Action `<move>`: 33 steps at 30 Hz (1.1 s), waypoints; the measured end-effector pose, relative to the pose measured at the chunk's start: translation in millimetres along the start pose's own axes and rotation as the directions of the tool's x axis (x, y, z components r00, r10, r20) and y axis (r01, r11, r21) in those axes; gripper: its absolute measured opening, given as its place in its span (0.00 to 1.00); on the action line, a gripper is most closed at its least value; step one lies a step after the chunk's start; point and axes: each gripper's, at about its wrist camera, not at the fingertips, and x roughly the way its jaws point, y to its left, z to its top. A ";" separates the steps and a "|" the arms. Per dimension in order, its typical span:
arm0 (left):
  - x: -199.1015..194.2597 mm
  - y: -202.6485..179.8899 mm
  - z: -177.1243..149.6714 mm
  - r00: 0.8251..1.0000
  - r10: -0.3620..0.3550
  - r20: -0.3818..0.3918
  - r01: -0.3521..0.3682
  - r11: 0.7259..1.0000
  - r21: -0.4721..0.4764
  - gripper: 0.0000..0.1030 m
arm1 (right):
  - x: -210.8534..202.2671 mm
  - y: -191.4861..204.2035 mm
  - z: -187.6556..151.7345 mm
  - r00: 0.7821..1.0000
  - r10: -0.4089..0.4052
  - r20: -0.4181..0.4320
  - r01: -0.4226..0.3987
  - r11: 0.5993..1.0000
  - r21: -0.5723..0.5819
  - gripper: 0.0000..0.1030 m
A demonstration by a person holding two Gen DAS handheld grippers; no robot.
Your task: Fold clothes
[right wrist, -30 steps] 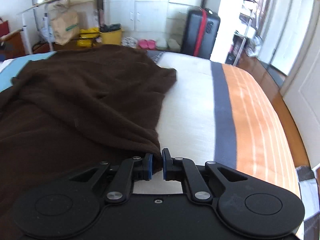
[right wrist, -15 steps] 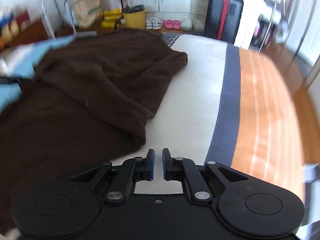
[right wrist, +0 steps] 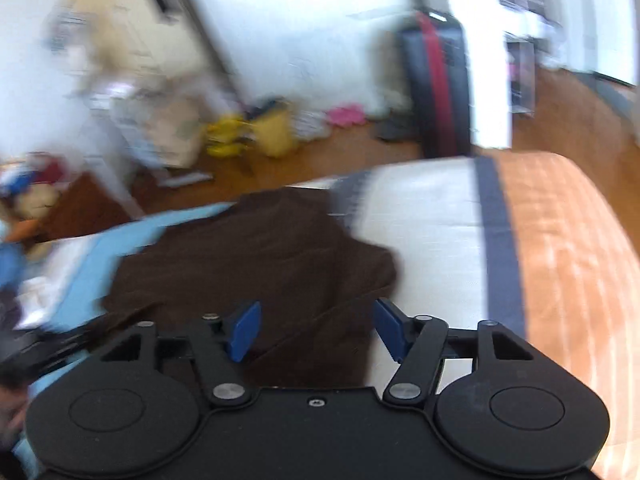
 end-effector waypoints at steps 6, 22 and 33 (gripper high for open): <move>-16.7 8.3 6.9 0.998 -0.043 0.052 0.043 0.999 0.009 0.09 | 46.8 -2.4 3.1 0.989 -0.118 -0.090 0.130 0.982 0.140 0.32; 13.5 61.7 50.7 0.997 -0.076 0.014 0.077 0.992 -0.097 0.09 | 21.5 -17.2 -15.7 0.941 -0.270 0.203 0.271 0.962 0.021 0.04; 52.0 78.5 50.2 0.998 -0.055 0.012 0.056 0.993 -0.107 0.18 | -16.2 12.0 -13.2 0.923 -0.237 0.305 0.304 0.932 -0.196 0.44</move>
